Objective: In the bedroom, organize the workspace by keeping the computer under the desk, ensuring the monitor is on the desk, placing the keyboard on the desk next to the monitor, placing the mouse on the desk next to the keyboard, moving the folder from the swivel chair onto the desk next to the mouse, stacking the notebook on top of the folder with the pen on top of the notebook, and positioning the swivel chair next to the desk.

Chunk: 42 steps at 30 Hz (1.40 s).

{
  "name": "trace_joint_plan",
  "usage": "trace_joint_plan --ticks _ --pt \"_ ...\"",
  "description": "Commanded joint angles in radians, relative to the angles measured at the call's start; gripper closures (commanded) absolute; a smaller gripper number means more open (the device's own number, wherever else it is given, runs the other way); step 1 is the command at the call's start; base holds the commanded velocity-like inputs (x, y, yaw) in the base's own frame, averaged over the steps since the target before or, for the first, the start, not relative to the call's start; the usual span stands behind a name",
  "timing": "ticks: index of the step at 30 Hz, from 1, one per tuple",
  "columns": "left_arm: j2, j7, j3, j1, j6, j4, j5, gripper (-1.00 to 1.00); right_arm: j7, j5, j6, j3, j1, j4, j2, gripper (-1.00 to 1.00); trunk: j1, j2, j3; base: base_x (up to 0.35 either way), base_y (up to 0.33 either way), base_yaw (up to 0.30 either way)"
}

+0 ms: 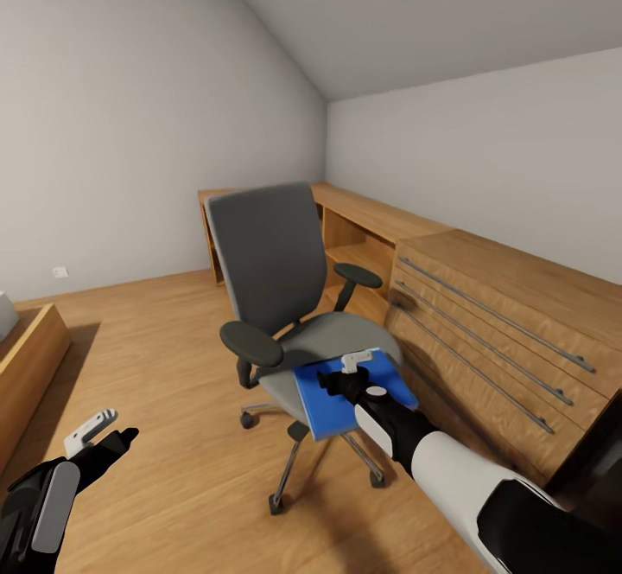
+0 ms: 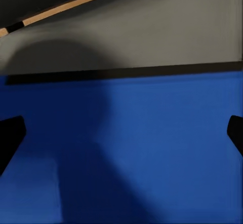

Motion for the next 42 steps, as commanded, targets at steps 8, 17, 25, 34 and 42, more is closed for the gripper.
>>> trace_joint_plan --ticks 8,17,25,34,42 --pt "0.0 0.008 0.0 0.0 0.004 0.005 0.011 -1.0 -0.008 -0.008 0.002 0.008 -0.001 -0.001 -0.001 -1.0 -0.031 0.056 0.024 0.0 0.0 0.0" --pt "0.0 0.008 0.001 0.0 0.004 0.016 0.012 -1.0 -0.008 -0.008 0.002 0.008 -0.001 -0.004 -0.001 -1.0 -0.031 0.056 0.024 0.0 0.0 0.0" --pt "0.001 0.008 0.001 0.0 0.004 0.017 0.012 -1.0 -0.01 -0.008 0.005 0.008 -0.001 -0.031 -0.002 -1.0 -0.031 0.056 0.024 0.0 0.0 0.0" --pt "0.001 0.008 0.001 0.0 0.004 0.018 0.012 -1.0 -0.012 -0.009 0.011 0.007 -0.001 -0.057 -0.006 -1.0 -0.031 0.056 0.024 0.0 0.0 0.0" --pt "0.001 0.008 0.001 0.0 0.004 0.019 0.012 -1.0 -0.013 -0.011 0.014 0.006 0.0 -0.081 -0.01 -1.0 -0.031 0.056 0.024 0.0 0.0 0.0"
